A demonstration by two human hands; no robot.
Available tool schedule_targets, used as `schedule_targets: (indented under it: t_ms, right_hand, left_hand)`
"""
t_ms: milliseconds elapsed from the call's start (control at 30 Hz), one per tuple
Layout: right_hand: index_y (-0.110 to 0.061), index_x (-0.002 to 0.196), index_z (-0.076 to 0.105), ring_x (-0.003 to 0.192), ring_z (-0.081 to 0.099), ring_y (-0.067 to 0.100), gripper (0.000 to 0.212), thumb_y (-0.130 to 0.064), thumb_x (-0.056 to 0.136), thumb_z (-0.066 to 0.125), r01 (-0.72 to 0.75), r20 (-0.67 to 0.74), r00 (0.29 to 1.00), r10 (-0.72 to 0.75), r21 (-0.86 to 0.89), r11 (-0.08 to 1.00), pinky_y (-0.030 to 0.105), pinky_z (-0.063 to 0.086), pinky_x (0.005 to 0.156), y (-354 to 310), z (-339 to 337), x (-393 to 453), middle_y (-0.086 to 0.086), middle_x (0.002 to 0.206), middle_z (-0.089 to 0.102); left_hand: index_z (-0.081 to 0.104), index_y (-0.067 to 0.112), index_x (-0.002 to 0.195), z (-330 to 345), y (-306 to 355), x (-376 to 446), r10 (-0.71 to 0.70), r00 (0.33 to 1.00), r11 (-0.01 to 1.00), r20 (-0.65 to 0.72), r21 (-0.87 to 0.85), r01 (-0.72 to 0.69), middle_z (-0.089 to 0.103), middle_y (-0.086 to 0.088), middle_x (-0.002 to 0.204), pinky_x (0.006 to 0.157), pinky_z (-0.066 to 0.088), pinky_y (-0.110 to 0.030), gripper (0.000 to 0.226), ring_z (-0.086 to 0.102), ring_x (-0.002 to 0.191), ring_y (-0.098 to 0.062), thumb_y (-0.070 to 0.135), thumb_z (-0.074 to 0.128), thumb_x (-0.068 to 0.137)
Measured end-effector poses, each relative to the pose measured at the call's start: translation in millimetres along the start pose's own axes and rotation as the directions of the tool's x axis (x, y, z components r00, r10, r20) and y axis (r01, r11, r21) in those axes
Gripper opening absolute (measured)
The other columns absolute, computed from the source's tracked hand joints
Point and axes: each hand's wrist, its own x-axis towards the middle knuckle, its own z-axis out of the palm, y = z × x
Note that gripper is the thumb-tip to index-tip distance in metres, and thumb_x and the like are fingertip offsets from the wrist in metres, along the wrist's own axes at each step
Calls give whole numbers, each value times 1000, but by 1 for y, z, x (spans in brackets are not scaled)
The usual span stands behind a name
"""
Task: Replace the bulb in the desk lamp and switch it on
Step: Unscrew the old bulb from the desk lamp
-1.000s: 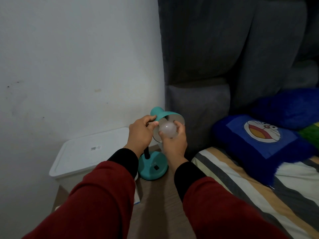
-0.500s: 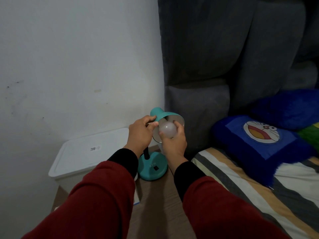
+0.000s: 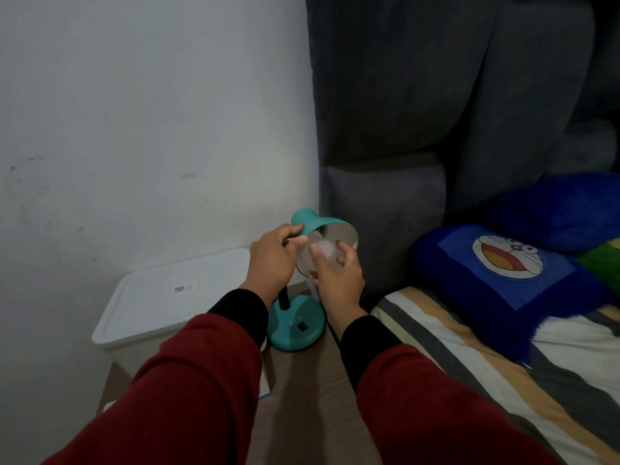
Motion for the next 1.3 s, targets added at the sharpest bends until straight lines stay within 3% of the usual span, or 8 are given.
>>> schedule_targets:
  t_ms: [267, 467, 567, 700, 867, 1000, 1100, 1300]
  right_hand:
    - [-18, 141, 42, 128, 45, 24, 74, -19, 75, 76, 122, -2, 992, -126, -237, 964, 32, 37, 110, -6, -5, 2, 8, 141, 38]
    - [-20, 130, 47, 120, 51, 27, 67, -15, 70, 77, 110, -4, 993, -114, -253, 961, 35, 43, 103, -3, -9, 0, 10, 132, 49]
    - [-19, 124, 48, 116, 53, 23, 64, -13, 68, 77, 122, 28, 993, -119, -231, 965, 27, 44, 91, -1, -13, -2, 7, 129, 53]
    - [-25, 140, 34, 122, 50, 24, 85, -14, 68, 77, 132, 90, 990, -112, -258, 957, 25, 40, 93, -7, -22, -3, 8, 135, 48]
    - [-24, 147, 29, 122, 47, 25, 82, -14, 77, 70, 173, 182, 978, -103, -425, 889, 13, 31, 83, -17, -35, -9, 11, 134, 39]
    - [-22, 140, 42, 121, 47, 26, 68, -13, 77, 67, 200, 202, 972, -116, -465, 862, 26, 41, 102, -20, -47, -20, 13, 133, 42]
    - [-21, 139, 44, 122, 48, 27, 65, -14, 79, 67, 198, 228, 969, -96, -486, 851, 34, 41, 106, -19, -54, -29, 13, 134, 43]
    - [-21, 137, 47, 119, 50, 29, 64, -13, 77, 69, 253, 333, 941, -50, -600, 759, 33, 41, 103, -12, -72, -46, 14, 132, 45]
  left_hand:
    - [62, 17, 123, 1, 1, 0, -3, 1000, 1000, 1, -17, 3, 65, -3, 125, 91, 35, -11, 31, 59, 115, -14, 20, 56, 93]
    - [61, 16, 123, 0, 2, -1, -2, 1000, 1000, -7, 1, 2, 65, -4, 125, 89, 34, -11, 31, 58, 116, -15, 20, 56, 93]
    - [62, 16, 123, 1, 2, -1, 1, 1000, 1000, -17, 21, -1, 65, -3, 125, 85, 30, -5, 31, 58, 117, -15, 21, 56, 92]
    - [60, 17, 125, -1, 4, -3, -10, 1000, 999, -7, 43, 10, 64, -3, 127, 78, 26, 0, 32, 57, 118, -14, 23, 55, 93]
    - [49, 22, 136, -7, 3, -7, -3, 999, 989, 54, 147, -5, 58, -4, 135, 99, 29, -14, 42, 50, 127, -16, 32, 50, 95]
    - [33, 25, 145, -11, -7, -20, -70, 993, 981, 97, 187, 51, 57, -9, 134, 110, 30, -32, 53, 45, 129, -26, 38, 47, 95]
    - [42, 20, 140, -16, -17, -33, -115, 985, 958, 132, 276, 75, 55, -8, 136, 109, 31, -31, 48, 45, 131, -25, 36, 48, 95]
    - [57, 15, 127, -23, -47, -71, -150, 974, 907, 170, 416, 68, 61, -9, 129, 102, 40, -30, 37, 52, 122, -26, 28, 52, 93]
